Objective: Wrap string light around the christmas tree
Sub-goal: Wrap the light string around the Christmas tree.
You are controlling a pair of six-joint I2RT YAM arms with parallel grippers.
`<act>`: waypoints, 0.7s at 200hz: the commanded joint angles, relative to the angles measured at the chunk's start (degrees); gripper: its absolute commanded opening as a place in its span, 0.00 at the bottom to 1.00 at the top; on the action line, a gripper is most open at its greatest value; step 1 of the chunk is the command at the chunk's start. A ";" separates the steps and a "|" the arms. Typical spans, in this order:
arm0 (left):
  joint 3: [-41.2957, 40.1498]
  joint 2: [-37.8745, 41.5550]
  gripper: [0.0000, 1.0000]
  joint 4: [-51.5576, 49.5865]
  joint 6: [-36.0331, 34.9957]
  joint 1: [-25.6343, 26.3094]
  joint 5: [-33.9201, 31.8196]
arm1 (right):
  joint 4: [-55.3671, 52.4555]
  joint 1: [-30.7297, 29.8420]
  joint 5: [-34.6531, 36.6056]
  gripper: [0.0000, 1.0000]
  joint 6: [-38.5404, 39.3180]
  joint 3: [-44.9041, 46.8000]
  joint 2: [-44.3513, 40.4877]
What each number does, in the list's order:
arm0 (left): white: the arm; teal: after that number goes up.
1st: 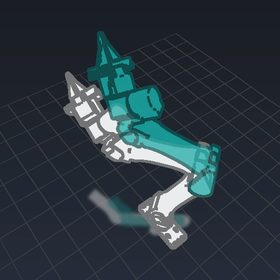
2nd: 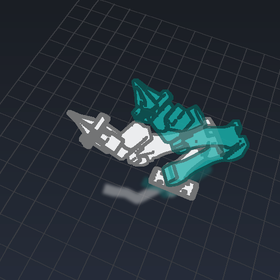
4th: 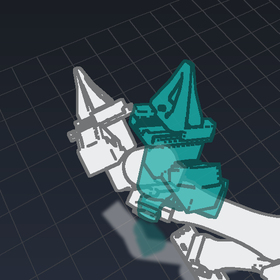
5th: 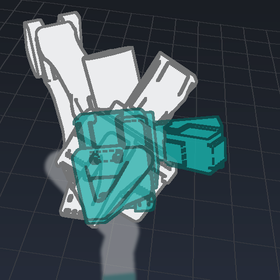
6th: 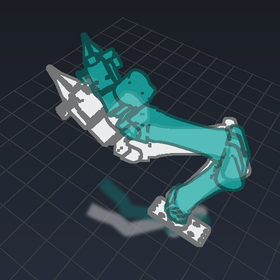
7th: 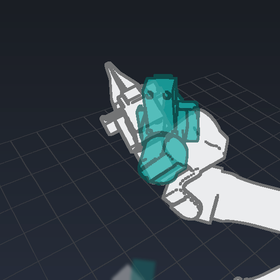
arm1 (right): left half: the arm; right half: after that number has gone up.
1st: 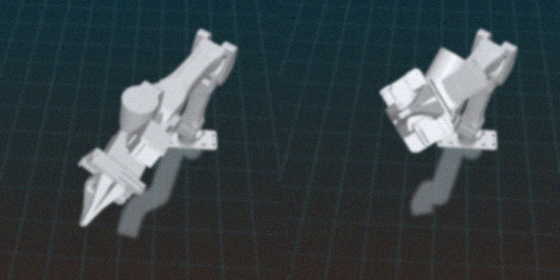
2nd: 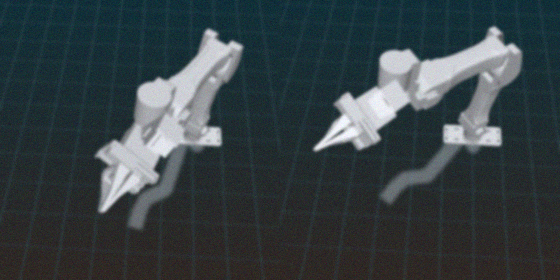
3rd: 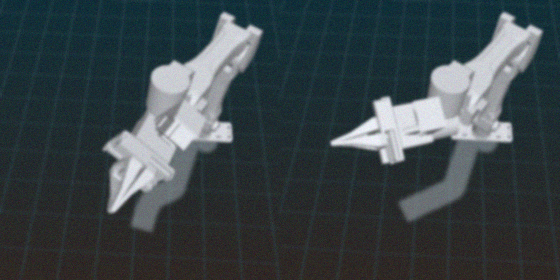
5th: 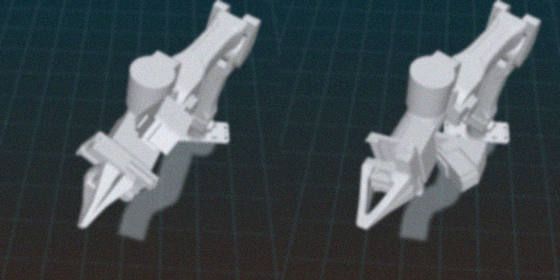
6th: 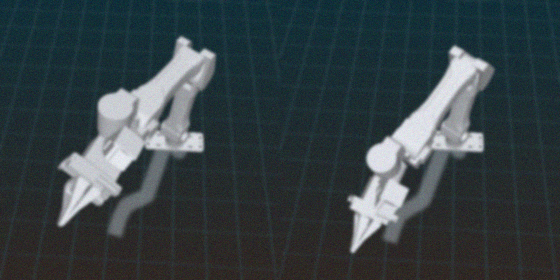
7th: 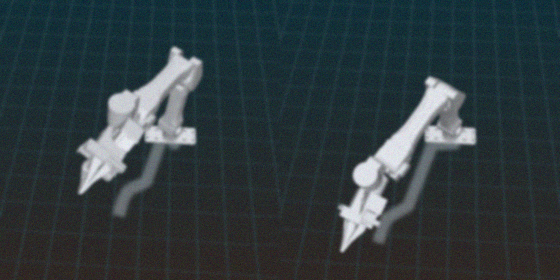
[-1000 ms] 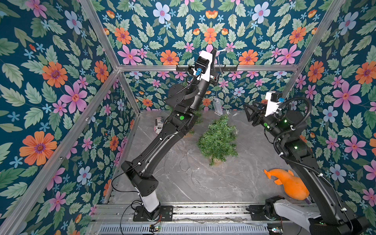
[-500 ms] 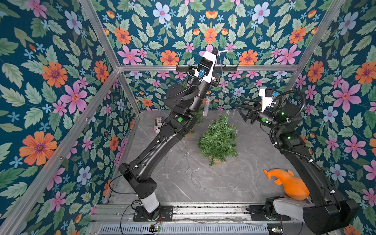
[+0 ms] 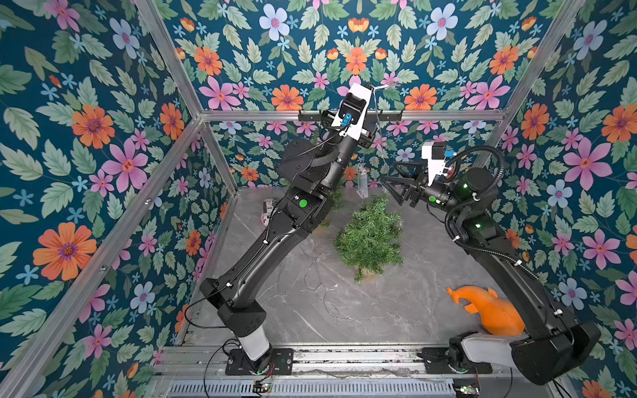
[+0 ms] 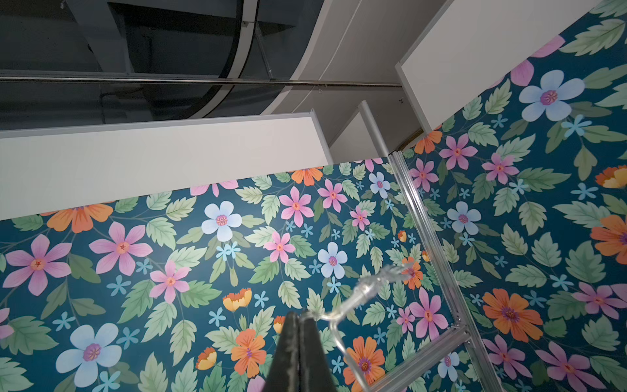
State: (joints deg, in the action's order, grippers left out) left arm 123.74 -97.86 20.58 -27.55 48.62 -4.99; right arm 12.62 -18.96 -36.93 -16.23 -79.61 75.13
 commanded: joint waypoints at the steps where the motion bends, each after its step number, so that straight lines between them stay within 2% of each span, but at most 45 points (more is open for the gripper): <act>1: 0.75 0.40 0.00 0.08 0.15 0.24 -0.41 | -2.37 -0.15 9.03 0.84 2.87 -1.80 1.40; 27: 2.20 0.39 0.00 -1.03 2.33 0.41 -0.20 | -4.58 -0.16 16.12 0.79 4.84 -4.37 4.26; 43: 2.55 0.65 0.00 -1.44 4.06 0.51 -0.09 | -4.19 -0.19 22.63 0.71 4.20 -5.29 5.80; 59: 2.69 1.12 0.00 -2.00 5.91 0.51 0.16 | -3.68 -0.17 29.23 0.69 4.19 -6.29 7.23; 77: 2.23 2.11 0.00 -2.38 8.40 0.71 0.83 | -1.49 0.26 36.26 0.60 4.25 -6.68 8.55; 92: 1.86 2.95 0.00 -3.12 9.97 0.95 1.65 | -0.11 1.70 37.92 0.56 2.27 -7.66 9.78; 140: 0.15 6.91 0.00 -4.91 14.86 1.21 2.26 | 2.73 7.39 39.66 0.55 -3.46 -12.03 15.10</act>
State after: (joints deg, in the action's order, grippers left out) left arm 124.64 -93.03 15.16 -16.47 49.87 -3.44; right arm 11.73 -13.15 -0.25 -16.64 -89.58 88.14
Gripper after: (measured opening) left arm 0.049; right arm 0.554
